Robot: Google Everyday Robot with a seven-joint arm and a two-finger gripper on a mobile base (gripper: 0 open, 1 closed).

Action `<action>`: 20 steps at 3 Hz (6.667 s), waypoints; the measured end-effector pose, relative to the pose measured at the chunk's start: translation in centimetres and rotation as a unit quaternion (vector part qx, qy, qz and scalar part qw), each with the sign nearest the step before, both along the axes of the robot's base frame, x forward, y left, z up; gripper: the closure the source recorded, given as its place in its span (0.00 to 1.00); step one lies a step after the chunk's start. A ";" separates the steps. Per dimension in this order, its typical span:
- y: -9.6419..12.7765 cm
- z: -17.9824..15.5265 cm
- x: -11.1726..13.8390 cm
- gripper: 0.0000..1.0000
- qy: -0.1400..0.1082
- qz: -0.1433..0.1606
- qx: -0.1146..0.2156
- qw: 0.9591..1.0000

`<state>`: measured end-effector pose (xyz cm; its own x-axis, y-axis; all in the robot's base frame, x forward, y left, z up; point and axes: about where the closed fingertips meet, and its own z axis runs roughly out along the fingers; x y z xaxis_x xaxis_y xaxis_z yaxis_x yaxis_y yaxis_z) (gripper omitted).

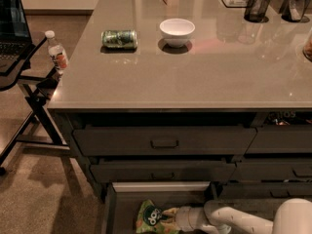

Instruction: Pick green rice chip bag from bottom drawer and place on counter

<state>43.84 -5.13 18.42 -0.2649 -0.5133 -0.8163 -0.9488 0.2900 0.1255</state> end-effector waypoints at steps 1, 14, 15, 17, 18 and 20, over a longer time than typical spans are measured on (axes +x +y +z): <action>-0.4 5.1 0.1 1.00 -0.015 0.026 0.002 1.000; -11.5 72.5 -2.9 1.00 -0.447 0.039 -0.064 0.892; -11.2 76.2 1.5 1.00 -0.451 0.048 -0.067 0.889; -6.4 78.3 9.9 1.00 -0.407 0.066 -0.035 0.910; -4.1 77.3 14.4 1.00 -0.383 0.047 -0.024 0.922; -4.6 74.5 18.8 1.00 -0.354 -0.078 -0.100 0.926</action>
Offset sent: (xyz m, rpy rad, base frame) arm 0.0060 -0.0411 0.2021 -0.0078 -0.1926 0.1479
